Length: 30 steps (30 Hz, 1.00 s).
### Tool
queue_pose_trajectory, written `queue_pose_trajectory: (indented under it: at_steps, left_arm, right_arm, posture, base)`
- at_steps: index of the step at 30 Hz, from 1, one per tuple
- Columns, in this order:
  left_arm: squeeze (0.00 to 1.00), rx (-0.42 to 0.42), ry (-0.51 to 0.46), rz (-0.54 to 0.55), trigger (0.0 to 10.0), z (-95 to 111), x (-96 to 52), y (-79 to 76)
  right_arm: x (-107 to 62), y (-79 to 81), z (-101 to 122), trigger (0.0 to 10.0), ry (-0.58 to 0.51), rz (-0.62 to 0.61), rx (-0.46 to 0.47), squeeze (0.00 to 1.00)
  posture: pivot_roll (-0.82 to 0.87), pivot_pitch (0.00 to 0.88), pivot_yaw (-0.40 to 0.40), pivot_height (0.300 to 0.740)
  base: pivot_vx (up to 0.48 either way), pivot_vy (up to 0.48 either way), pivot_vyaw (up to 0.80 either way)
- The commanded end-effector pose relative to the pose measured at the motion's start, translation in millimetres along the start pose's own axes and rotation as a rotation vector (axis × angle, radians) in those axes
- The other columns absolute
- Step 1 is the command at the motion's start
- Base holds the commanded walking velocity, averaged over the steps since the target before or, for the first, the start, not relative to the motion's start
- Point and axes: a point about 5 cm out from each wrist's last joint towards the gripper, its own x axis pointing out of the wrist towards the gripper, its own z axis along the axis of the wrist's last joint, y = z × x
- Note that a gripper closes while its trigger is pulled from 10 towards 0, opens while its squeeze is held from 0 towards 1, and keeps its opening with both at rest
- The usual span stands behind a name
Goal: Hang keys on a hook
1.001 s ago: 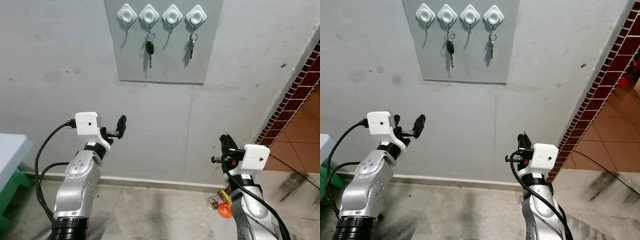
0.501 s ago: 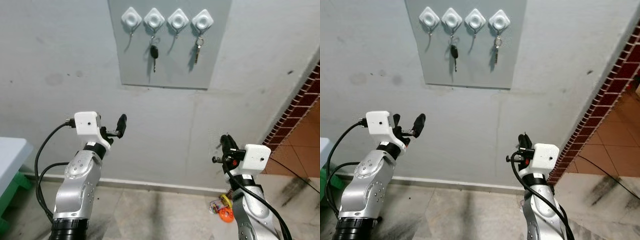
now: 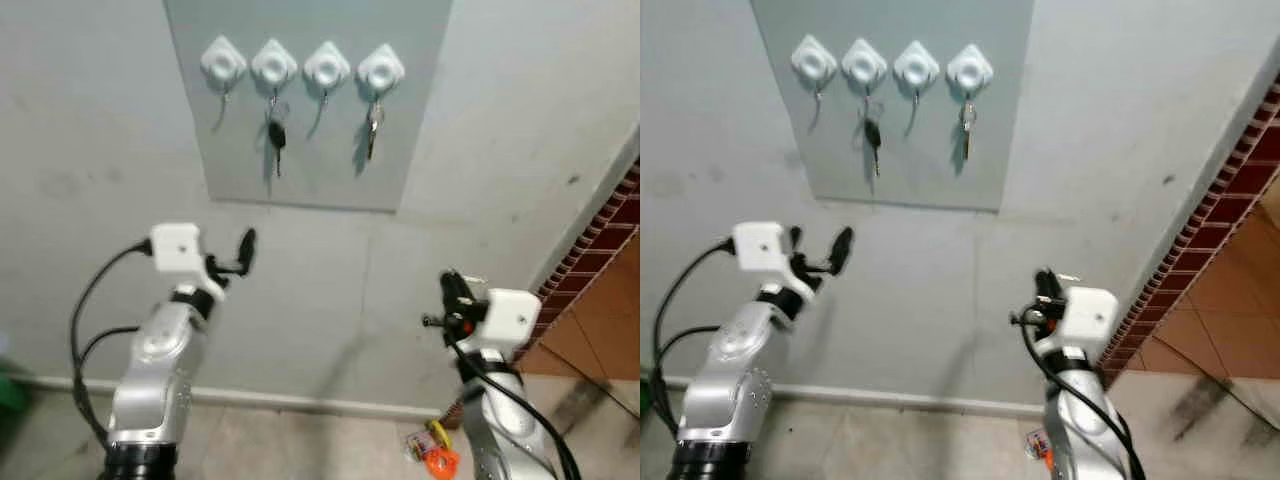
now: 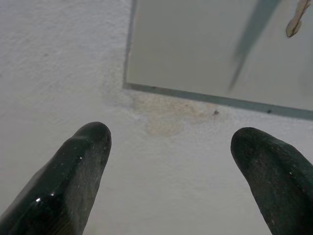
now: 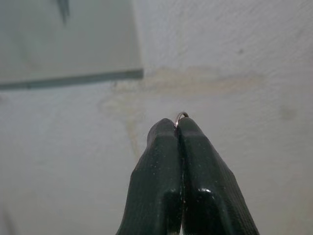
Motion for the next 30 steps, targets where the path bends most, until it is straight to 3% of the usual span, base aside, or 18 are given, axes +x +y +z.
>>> queue_pose_trajectory:
  at_steps: [1,9,17,21,30]
  left_arm:
    - [0.00,-0.001,-0.016,-0.028,10.0,4,2.6,-9.2]
    - [0.00,0.081,-0.061,-0.109,10.0,17,6.7,-12.8]
    - [0.00,0.146,-0.102,-0.172,10.0,30,16.5,-14.0]
    - [0.00,0.186,-0.119,-0.199,10.0,35,20.2,-16.3]
    - [0.00,0.187,-0.147,-0.259,10.0,42,20.6,-29.3]
  right_arm:
    - [-2.0,-8.4,3,10.0,-0.004,-0.024,-0.009,0.00]
    - [9.0,-8.9,9,10.0,0.013,0.094,-0.039,0.00]
    - [38.6,-11.5,22,10.0,0.013,0.246,-0.125,0.00]
    - [57.2,-6.1,31,10.0,0.000,0.319,-0.139,0.00]
    - [85.8,17.7,51,10.0,-0.041,0.491,-0.111,0.00]
  posture:
    - [-0.02,0.000,0.022,0.740]
    - [-0.02,0.000,0.018,0.740]
    - [-0.01,0.000,0.002,0.740]
    - [0.00,0.005,-0.008,0.740]
    - [0.02,0.010,-0.022,0.740]
  base:
    - [0.000,0.000,0.00]
    - [0.000,0.000,0.00]
    - [0.000,0.000,0.00]
    - [0.000,0.000,0.00]
    - [0.000,0.000,0.00]
